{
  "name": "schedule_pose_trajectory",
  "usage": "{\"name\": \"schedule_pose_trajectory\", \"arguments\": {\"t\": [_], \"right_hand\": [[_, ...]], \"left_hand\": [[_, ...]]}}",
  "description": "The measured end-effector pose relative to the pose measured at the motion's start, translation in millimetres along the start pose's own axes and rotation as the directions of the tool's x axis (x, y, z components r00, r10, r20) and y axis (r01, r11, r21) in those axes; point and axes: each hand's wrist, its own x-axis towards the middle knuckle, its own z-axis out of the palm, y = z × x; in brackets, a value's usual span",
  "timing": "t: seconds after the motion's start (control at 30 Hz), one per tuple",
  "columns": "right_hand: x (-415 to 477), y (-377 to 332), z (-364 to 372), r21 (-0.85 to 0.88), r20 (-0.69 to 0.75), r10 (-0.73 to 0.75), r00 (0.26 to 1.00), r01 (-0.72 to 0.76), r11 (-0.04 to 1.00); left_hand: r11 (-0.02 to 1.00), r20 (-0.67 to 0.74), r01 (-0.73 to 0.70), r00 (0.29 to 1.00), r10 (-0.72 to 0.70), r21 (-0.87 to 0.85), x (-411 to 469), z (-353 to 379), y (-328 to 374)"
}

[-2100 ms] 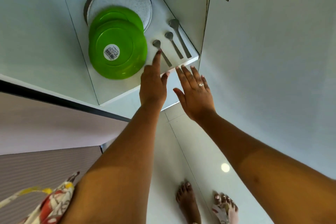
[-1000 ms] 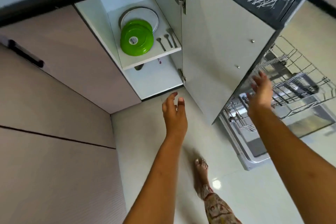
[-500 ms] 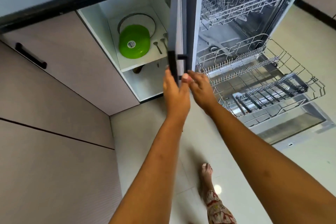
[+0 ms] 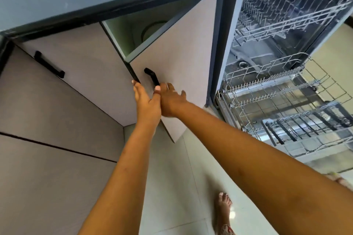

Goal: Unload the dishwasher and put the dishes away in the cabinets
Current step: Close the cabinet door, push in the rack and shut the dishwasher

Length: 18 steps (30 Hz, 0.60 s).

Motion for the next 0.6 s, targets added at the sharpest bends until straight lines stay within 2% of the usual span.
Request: {"name": "schedule_pose_trajectory", "arguments": {"t": [0.1,0.27,0.33,0.4,0.5,0.6], "right_hand": [[15.2,-4.5,7.7,-0.035,0.089,-0.026,0.996,0.029,0.999],[64.0,-23.2,20.3,0.096,0.032,-0.026,0.999,0.023,0.995],[85.9,-32.7,21.0,0.109,0.028,-0.027,0.999,0.024,0.994],[102.0,-38.3,22.2,0.109,0.026,-0.029,0.999,0.026,0.994],[116.6,-46.6,21.9,0.07,0.014,-0.03,0.999,0.029,0.997],[133.3,-53.1,16.7,0.066,0.025,-0.02,0.999,0.019,0.998]], "left_hand": [[0.994,0.003,0.079,0.997,-0.079,0.071,19.4,-4.8,8.5],[0.963,-0.03,0.257,0.967,-0.255,0.077,72.7,-12.3,34.0],[0.928,-0.016,0.33,0.943,-0.332,0.174,103.9,-20.8,40.5],[0.902,-0.068,0.344,0.939,-0.338,0.261,125.2,-27.1,43.0],[0.879,-0.144,0.307,0.951,-0.272,0.366,141.4,-26.1,47.8],[0.882,-0.172,0.296,0.953,-0.248,0.368,152.3,-25.9,53.6]]}}
